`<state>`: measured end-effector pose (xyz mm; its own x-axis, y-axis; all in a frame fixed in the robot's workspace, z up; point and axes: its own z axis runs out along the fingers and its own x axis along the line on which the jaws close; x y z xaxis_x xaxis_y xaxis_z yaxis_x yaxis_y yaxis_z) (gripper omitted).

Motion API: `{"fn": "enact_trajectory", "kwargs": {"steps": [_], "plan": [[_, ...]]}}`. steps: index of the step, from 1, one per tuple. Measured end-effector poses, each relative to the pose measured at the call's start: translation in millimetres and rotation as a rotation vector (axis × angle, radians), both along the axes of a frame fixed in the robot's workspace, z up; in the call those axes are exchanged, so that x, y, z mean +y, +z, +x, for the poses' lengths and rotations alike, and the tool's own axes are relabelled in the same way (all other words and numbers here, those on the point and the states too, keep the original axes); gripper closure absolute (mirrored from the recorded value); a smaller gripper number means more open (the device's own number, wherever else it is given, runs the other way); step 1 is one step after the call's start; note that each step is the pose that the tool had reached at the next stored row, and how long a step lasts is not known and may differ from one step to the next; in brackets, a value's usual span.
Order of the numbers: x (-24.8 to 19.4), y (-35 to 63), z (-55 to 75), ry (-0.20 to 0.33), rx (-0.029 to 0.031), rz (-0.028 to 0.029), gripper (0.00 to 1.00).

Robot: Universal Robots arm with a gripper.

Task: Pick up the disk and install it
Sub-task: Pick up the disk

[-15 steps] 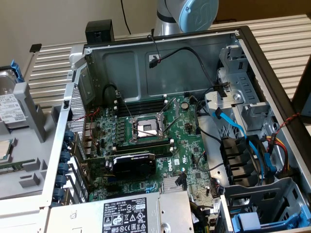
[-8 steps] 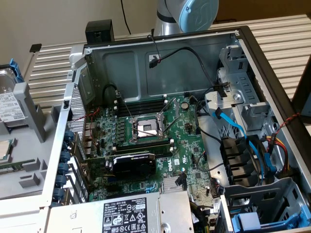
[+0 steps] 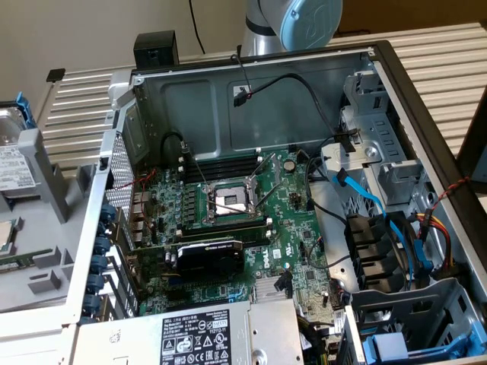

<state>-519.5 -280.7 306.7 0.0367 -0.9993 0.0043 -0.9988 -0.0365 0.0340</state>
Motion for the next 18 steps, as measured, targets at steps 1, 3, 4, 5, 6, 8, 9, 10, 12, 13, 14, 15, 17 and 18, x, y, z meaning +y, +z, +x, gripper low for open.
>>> {"fn": "enact_trajectory", "kwargs": {"steps": [1,3,4,5,6,8,9,10,12,13,14,15,17,18], "plan": [[0.0,0.2,0.0,0.000,-0.0001,-0.0009,0.63],[0.0,0.4,-0.1,0.000,0.0001,-0.0033,0.63],[0.0,0.5,-0.1,0.000,0.0001,-0.0044,0.63],[0.0,0.7,-0.1,0.000,0.0001,-0.0056,0.63],[0.0,1.4,-0.2,0.000,0.0007,-0.0069,0.63],[0.0,2.7,-0.3,0.000,0.0003,-0.0096,0.63],[0.0,3.4,-0.4,0.000,0.0002,-0.0110,0.63],[0.0,4.2,-0.5,0.000,0.0002,-0.0127,0.63],[0.0,6.1,-0.8,0.000,0.0002,-0.0161,0.63],[0.0,7.0,-1.0,0.000,0.0001,-0.0179,0.63],[0.0,7.9,-1.1,0.000,0.0001,-0.0197,0.63],[0.1,8.8,-1.3,0.000,0.0002,-0.0217,0.63],[0.0,10.1,-1.5,0.000,0.0000,-0.0258,0.63],[0.1,11.0,-1.7,0.000,0.0002,-0.0280,0.63]]}}
